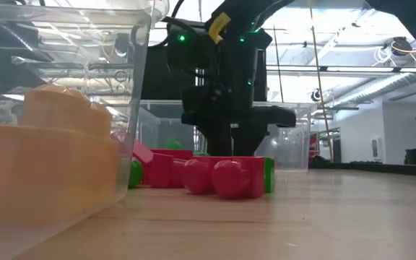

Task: Sort blocks
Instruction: Put the red game piece into the top right transparent bin

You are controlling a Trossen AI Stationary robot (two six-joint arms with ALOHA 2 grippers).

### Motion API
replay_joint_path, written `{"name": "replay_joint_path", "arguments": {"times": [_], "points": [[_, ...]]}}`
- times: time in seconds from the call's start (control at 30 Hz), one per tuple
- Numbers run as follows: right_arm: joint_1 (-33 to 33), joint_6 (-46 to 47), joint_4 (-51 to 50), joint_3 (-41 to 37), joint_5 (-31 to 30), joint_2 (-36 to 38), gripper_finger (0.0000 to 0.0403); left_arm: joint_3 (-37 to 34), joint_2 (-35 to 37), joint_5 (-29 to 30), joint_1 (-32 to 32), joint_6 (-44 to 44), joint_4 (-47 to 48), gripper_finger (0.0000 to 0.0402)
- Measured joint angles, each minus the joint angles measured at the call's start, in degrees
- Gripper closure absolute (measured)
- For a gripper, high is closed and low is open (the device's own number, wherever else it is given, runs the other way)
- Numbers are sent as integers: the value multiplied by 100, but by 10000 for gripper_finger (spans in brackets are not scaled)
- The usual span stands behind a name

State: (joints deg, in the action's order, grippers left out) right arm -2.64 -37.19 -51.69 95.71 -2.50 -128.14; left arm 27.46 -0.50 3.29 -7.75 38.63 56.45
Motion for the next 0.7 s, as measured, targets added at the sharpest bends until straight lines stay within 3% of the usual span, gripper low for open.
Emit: {"name": "replay_joint_path", "arguments": {"times": [0.07,0.37,0.7], "points": [[5,186,-1,-4,59,-4,257,0,-1,0,0,0,0,191],[-20,1347,-308,525,475,33,257,0,1,4,0,2,0,191],[67,1426,-1727,2535,413,278,257,0,0,4,1,1,0,191]]}}
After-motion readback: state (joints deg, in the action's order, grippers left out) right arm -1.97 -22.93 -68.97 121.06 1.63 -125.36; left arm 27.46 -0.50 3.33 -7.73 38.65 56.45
